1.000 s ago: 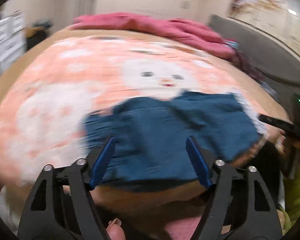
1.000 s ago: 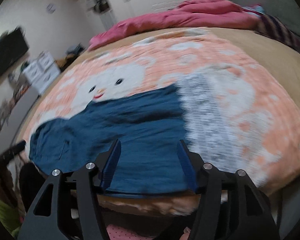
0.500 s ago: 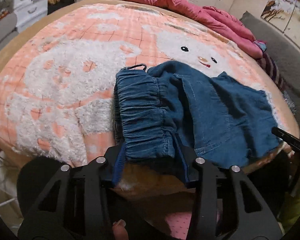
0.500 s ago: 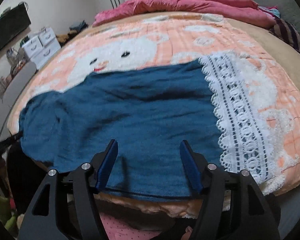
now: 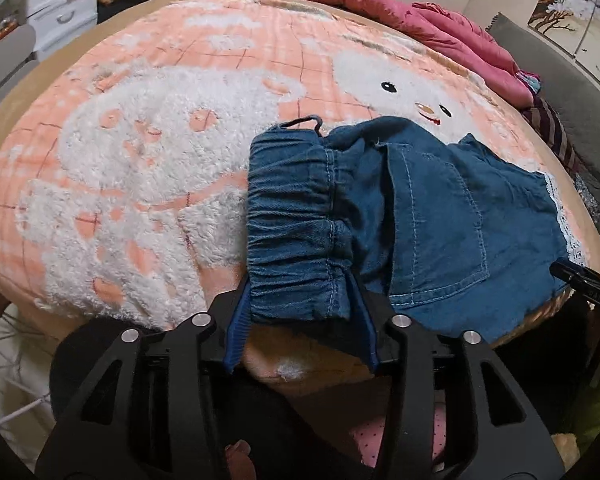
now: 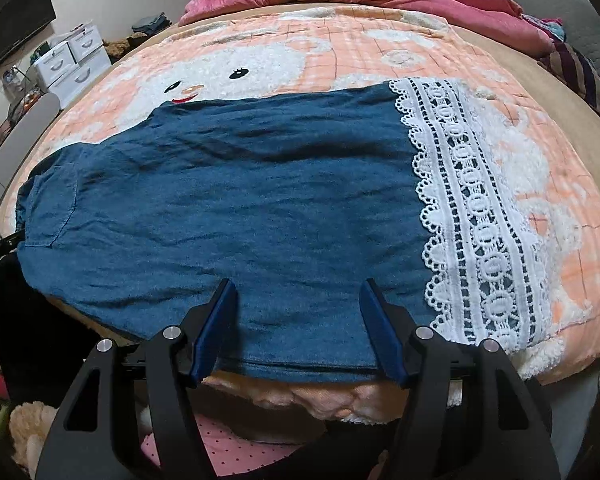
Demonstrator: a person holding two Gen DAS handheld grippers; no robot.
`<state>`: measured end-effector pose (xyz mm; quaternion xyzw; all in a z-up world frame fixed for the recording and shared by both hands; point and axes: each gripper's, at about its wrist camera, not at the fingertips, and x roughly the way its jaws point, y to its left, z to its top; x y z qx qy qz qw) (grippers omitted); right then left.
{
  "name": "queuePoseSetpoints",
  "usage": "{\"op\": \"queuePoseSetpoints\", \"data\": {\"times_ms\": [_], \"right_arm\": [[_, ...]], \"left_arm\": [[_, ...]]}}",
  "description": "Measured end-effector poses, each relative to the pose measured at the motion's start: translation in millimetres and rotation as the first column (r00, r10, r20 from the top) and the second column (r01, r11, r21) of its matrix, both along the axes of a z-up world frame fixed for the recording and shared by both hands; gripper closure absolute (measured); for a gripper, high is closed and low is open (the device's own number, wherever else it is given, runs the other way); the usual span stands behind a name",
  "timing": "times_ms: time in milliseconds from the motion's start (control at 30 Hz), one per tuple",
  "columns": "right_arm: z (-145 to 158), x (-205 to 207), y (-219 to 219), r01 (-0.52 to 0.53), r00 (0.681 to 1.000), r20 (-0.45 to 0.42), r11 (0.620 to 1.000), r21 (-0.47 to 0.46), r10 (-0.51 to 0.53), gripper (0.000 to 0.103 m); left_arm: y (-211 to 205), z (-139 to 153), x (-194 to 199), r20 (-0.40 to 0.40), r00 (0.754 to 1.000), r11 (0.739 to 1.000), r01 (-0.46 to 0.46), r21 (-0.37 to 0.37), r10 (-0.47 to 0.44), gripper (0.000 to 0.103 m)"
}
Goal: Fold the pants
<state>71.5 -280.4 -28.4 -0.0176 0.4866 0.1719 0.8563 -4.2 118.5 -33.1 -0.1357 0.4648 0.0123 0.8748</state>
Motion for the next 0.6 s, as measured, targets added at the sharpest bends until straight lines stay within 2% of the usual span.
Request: {"op": "queuePoseSetpoints", "data": {"times_ms": [67, 100, 200, 300, 367, 467, 600], "right_arm": [[1, -1, -1, -0.001, 1.0, -0.001, 1.0, 0.012, 0.001, 0.038], [2, -2, -3, -0.004, 1.0, -0.002, 1.0, 0.03, 0.004, 0.033], [11, -8, -12, 0.008, 1.0, 0.014, 0.996, 0.093, -0.009, 0.027], [23, -11, -27, 0.041, 0.998, 0.049, 0.991, 0.126, -0.047, 0.026], [32, -9, -42, 0.081, 0.993, 0.068, 0.982, 0.168, -0.094, 0.026], [42, 2, -58, 0.124, 0.986, 0.089, 0.973, 0.193, -0.143, 0.025], [50, 29, -80, 0.176, 0.977, 0.082, 0.96, 0.22, -0.198, 0.025]], "left_arm": [[5, 3, -2, 0.005, 1.0, 1.0, -0.016, -0.009, 0.016, 0.055], [8, 8, -5, 0.021, 1.0, 1.0, -0.023, -0.002, 0.023, 0.052], [15, 30, -17, 0.072, 0.996, 0.999, -0.044, 0.012, 0.043, 0.042], [19, 56, -25, 0.133, 0.989, 0.995, -0.074, 0.063, 0.065, 0.036], [19, 72, -25, 0.17, 0.983, 0.995, -0.079, 0.069, 0.066, 0.034], [2, 93, -8, 0.226, 0.974, 0.998, -0.029, 0.059, 0.014, 0.03], [-34, 101, 36, 0.239, 0.968, 0.997, 0.078, 0.009, -0.078, 0.03]]}}
